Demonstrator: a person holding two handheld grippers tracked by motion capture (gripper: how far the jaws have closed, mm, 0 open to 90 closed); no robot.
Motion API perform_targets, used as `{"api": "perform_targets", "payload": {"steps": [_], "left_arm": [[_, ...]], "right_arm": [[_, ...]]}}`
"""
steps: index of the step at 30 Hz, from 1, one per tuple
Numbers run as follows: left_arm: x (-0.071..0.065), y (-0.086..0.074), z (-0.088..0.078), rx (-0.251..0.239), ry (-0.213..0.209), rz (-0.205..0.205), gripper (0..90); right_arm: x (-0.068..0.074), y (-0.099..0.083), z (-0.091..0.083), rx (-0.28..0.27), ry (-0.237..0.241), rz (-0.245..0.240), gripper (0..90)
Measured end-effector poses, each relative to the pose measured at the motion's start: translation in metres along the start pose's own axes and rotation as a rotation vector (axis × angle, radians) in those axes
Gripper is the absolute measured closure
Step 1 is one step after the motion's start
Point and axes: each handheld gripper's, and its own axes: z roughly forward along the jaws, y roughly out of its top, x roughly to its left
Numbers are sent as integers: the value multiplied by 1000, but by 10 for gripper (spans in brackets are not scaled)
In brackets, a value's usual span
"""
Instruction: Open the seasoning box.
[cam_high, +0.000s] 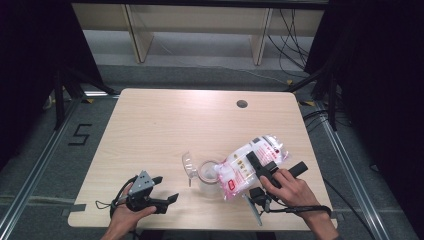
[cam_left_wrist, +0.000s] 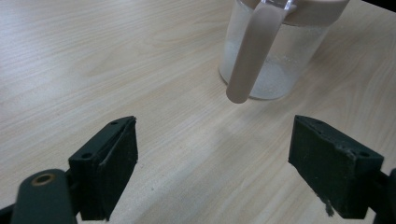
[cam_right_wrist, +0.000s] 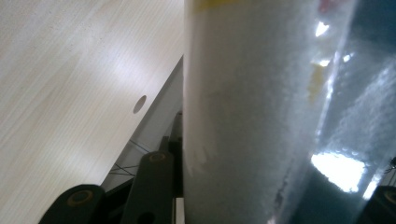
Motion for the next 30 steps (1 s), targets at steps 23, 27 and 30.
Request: {"api": "perform_targets", "payload": {"steps": [23,27,30], "left_arm": [[0,0,0,-2,0,-1,152],[0,0,0,-2,1,-1,152],[0,0,0,-2,0,-2,152]], "right_arm": [[-1,0,0,-3,-3,5,685],[1,0,0,-11,-9,29,687],[1,-1,0,-10,-10,28,688]]}}
